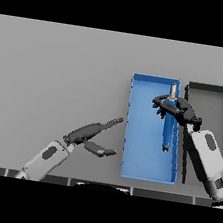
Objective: Pick up the blue pipe and place it into the blue bin.
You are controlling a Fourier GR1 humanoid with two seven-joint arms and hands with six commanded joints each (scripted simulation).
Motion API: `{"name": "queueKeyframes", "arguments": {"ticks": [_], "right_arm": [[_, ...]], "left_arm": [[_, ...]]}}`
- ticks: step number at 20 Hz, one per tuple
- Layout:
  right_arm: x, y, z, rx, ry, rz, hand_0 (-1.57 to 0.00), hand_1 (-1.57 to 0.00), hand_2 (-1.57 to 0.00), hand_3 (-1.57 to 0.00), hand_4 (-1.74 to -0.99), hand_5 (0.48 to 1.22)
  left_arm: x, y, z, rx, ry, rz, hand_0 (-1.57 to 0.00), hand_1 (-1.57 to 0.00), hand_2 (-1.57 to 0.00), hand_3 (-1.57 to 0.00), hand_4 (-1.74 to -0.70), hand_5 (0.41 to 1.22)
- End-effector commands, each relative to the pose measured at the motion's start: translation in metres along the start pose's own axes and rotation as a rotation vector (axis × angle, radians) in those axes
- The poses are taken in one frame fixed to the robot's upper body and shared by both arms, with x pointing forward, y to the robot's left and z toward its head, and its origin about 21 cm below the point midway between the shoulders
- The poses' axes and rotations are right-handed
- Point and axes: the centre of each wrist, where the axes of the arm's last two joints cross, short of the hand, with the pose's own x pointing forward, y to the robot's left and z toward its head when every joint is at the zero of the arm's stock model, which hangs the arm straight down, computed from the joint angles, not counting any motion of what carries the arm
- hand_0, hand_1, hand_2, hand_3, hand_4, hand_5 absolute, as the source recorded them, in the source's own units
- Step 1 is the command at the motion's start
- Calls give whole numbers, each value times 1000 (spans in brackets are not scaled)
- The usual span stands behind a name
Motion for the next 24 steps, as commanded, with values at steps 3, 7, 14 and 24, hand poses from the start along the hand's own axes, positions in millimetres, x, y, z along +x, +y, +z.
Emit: {"name": "queueKeyframes", "arguments": {"ticks": [3, 7, 14, 24], "right_arm": [[-13, 7, -6, -9, 149, -29, -836, -746, -712, -574, -1392, 1176], [-13, 12, -7, 11, 216, 110, -342, -305, -291, -234, -1208, 1028], [-21, 17, -17, -33, 203, 303, -71, -63, -60, -48, -1125, 764], [-21, 10, -19, -45, 178, 313, -9, -8, -7, -6, -1129, 673]], "left_arm": [[1, -3, -3, -2, 7, -5, 1, 1, 1, 1, -885, 453], [-3, -1, 0, -1, 22, -3, 1, 1, 1, 1, -891, 452], [-2, -4, -5, -6, -3, 12, 1, 1, 1, 1, -905, 455], [0, 1, -7, 2, 2, 15, 1, 1, 1, 1, -920, 467]]}}
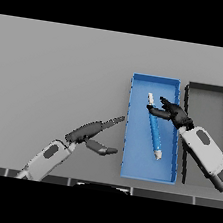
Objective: Pick up the blue pipe and place it into the blue bin.
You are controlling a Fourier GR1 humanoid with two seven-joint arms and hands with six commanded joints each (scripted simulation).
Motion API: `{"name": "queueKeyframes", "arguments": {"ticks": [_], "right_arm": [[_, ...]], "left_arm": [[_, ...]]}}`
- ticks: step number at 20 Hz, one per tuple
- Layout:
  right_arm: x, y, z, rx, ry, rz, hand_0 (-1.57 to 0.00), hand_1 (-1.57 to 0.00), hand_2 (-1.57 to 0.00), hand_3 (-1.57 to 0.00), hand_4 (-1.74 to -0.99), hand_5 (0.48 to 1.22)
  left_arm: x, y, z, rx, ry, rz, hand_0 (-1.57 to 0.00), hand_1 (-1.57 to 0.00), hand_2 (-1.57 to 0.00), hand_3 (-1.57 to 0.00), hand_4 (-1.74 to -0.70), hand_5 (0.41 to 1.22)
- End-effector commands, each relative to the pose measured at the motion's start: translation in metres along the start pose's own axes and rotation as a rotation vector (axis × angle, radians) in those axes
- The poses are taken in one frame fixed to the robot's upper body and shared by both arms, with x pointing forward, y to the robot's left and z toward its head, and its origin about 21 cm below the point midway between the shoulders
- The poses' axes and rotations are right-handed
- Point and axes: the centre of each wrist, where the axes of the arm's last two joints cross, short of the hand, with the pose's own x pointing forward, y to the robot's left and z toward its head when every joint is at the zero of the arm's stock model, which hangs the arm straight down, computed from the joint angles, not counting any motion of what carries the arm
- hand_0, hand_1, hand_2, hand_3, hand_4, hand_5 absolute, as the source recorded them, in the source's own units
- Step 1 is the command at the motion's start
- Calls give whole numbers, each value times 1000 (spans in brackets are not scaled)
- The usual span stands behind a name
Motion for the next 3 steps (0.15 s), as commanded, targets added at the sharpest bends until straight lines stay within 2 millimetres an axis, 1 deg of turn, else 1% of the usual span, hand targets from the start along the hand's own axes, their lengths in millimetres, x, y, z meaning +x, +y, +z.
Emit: {"name": "queueKeyframes", "arguments": {"ticks": [1, 2, 3], "right_arm": [[-1, 3, -2, 13, 13, -2, -9, -8, -7, -6, -1129, 674], [-1, 0, -2, 20, 4, -5, -9, -8, -7, -6, -1129, 678], [-1, -2, -1, 16, 2, -17, -9, -8, -7, -6, -1129, 677]], "left_arm": [[-1, 0, 4, -3, -5, 6, 1, 1, 1, 1, -920, 467], [0, 0, 10, -6, -23, 9, 1, 1, 1, 1, -920, 469], [0, 0, 12, -6, -19, 5, 1, 1, 1, 1, -920, 468]]}}
